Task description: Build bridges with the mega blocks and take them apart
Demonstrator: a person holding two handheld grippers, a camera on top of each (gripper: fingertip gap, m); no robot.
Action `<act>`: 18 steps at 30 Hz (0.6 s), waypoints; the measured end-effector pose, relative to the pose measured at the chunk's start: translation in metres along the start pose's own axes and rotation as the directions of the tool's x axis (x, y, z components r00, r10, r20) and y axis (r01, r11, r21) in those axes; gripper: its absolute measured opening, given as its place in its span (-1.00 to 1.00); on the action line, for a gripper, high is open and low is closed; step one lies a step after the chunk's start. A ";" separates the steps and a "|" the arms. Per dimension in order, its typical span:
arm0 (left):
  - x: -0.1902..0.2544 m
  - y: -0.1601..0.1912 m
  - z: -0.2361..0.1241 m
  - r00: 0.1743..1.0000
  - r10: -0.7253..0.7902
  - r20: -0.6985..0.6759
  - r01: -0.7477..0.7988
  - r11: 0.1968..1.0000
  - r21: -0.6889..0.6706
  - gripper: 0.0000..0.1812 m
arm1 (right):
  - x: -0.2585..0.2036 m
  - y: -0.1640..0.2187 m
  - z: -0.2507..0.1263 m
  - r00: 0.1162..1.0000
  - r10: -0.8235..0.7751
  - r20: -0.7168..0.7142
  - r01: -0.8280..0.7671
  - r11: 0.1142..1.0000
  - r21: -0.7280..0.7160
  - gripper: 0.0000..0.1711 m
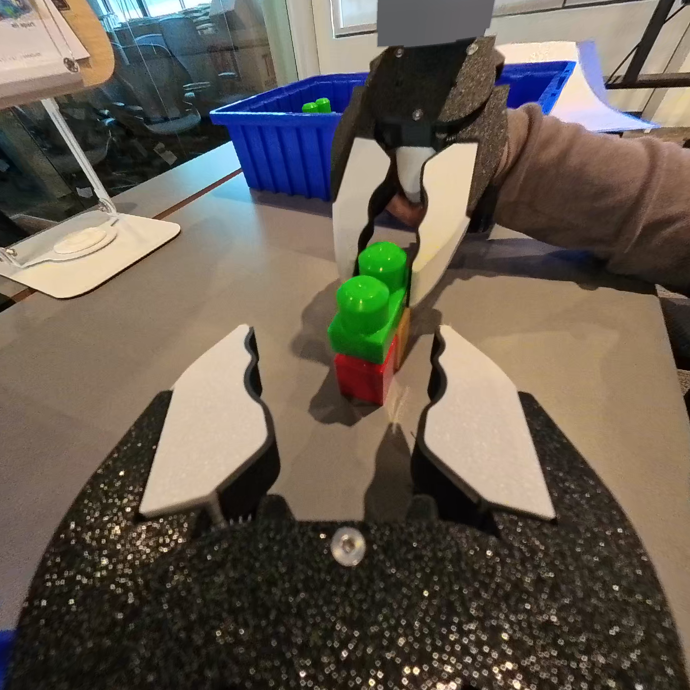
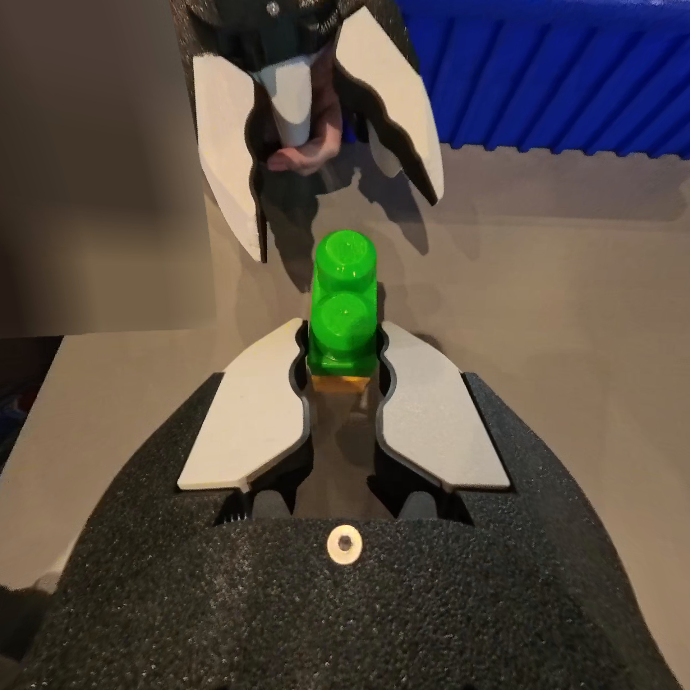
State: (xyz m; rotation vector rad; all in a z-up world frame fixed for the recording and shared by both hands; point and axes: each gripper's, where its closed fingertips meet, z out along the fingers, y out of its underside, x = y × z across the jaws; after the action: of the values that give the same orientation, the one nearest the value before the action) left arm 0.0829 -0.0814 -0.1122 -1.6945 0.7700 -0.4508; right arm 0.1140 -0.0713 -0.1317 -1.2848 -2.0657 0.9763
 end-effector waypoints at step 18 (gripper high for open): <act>0.007 0.001 0.002 1.000 0.012 -0.029 -0.012 1.000 -0.008 -0.03 | -0.003 -0.015 0.008 0.999 0.032 0.008 -0.033 0.998 0.049 -0.64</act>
State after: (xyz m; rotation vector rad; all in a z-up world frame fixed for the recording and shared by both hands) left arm 0.0886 -0.0848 -0.1146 -1.6931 0.8032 -0.4651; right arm 0.1014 -0.0809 -0.1246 -1.2950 -2.0187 1.0411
